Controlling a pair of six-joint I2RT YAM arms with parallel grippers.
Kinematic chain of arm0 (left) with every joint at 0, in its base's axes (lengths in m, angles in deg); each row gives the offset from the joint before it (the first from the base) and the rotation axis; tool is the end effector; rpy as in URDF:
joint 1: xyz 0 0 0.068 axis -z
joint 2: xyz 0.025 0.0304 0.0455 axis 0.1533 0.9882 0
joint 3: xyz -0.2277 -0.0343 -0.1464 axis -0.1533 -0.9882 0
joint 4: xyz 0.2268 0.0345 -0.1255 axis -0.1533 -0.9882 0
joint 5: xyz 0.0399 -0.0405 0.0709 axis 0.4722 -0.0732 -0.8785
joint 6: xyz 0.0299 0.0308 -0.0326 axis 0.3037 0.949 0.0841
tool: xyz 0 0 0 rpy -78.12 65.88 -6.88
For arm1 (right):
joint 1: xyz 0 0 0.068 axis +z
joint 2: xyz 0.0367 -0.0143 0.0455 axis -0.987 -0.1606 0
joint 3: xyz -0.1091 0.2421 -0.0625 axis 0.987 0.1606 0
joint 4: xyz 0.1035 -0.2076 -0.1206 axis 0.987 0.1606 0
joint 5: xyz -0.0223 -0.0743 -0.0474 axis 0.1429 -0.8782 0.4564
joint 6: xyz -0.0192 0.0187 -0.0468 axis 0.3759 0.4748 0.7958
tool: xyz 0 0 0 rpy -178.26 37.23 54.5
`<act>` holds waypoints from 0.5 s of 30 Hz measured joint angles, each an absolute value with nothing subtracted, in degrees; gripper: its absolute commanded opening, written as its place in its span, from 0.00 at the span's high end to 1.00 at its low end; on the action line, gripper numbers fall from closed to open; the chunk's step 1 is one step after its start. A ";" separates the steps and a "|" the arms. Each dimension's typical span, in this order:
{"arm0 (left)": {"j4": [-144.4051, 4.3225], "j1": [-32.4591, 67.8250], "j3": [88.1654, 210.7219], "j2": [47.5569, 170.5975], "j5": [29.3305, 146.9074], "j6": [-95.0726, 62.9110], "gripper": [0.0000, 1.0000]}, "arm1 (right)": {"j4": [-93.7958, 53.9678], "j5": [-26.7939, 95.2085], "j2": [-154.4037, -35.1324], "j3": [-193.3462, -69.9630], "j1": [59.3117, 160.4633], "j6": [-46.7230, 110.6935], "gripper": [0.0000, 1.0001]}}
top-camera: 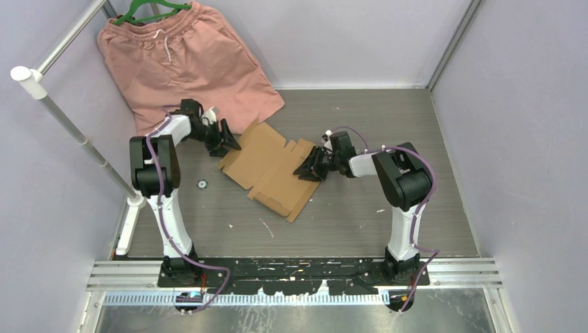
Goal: Fold the paper box
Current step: Fold the paper box at the center of the board.
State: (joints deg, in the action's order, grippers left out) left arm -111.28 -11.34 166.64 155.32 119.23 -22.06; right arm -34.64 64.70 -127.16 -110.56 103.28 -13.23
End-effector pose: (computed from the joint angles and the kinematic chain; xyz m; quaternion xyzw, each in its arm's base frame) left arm 0.4307 -0.0036 0.1620 -0.1084 0.9245 -0.3495 0.1072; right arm 0.3383 0.1640 0.1048 0.1008 0.8758 0.4599 0.1063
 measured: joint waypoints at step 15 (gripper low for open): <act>-111.83 -11.01 166.35 148.56 123.87 -22.39 0.43 | -35.12 65.13 -127.31 -110.56 103.20 -13.45 0.61</act>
State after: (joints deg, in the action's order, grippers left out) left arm -111.83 -11.01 166.35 148.56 123.87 -22.39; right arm -35.12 65.13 -127.31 -110.56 103.20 -13.45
